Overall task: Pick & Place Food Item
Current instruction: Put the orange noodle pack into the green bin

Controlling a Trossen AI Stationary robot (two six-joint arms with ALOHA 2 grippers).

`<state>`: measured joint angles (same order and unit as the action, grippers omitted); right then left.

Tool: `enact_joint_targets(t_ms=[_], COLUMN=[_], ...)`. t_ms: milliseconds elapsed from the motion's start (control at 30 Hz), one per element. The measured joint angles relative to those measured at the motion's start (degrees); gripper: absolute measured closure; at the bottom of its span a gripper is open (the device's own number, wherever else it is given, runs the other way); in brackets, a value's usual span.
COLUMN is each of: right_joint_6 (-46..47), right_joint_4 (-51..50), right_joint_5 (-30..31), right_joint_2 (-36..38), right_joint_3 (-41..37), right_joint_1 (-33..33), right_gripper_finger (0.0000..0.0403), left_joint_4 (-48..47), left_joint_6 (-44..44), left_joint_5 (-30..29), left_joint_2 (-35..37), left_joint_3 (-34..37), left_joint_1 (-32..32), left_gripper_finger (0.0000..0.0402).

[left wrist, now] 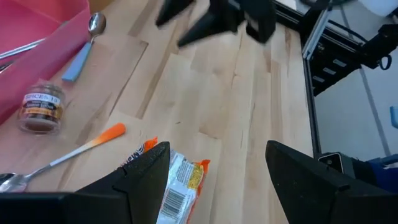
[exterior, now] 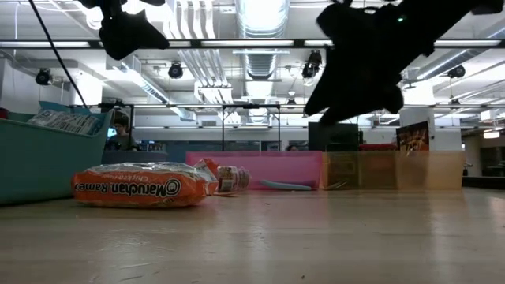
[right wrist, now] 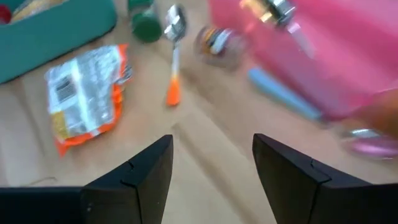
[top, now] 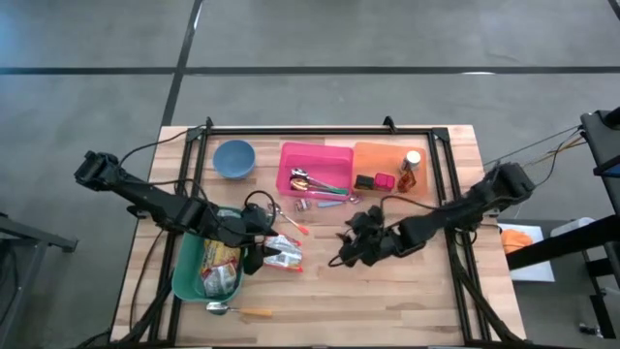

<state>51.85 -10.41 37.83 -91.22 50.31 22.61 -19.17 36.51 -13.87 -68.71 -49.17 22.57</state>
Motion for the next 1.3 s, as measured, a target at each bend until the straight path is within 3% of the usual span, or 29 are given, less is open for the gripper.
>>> enact_joint_targets(t_ms=[233,367,633,867,1300], right_joint_6=[-5.6,-8.7,-8.6,-8.8,-9.9], right_joint_4=[1.9,-4.5,-27.4,-33.5,-34.8], right_joint_5=[-5.1,-7.4,1.6,1.7,1.7], right_joint_2=[-9.2,-10.9,-10.5,-9.3,-5.7], right_joint_3=[7.6,13.7,25.5,25.5,22.7], right_joint_1=[-0.5,-0.8,0.1,0.8,1.1], right_gripper_finger=[0.0186,0.0186,0.0186,0.0186,0.0186], left_joint_4=[-1.4,-0.1,-9.5,-9.4,-10.4], left_joint_6=[0.8,1.5,2.3,-11.6,-30.2], left_joint_5=[0.6,-0.7,5.1,11.9,14.0], left_joint_2=[-0.2,-2.5,-9.3,-14.8,-28.9], left_joint_3=[0.0,0.0,-3.2,-3.6,-14.7], left_joint_1=[1.7,1.7,-6.0,-10.6,-10.5], left_gripper_finger=[0.0136,0.0136,0.0136,0.0136,0.0136])
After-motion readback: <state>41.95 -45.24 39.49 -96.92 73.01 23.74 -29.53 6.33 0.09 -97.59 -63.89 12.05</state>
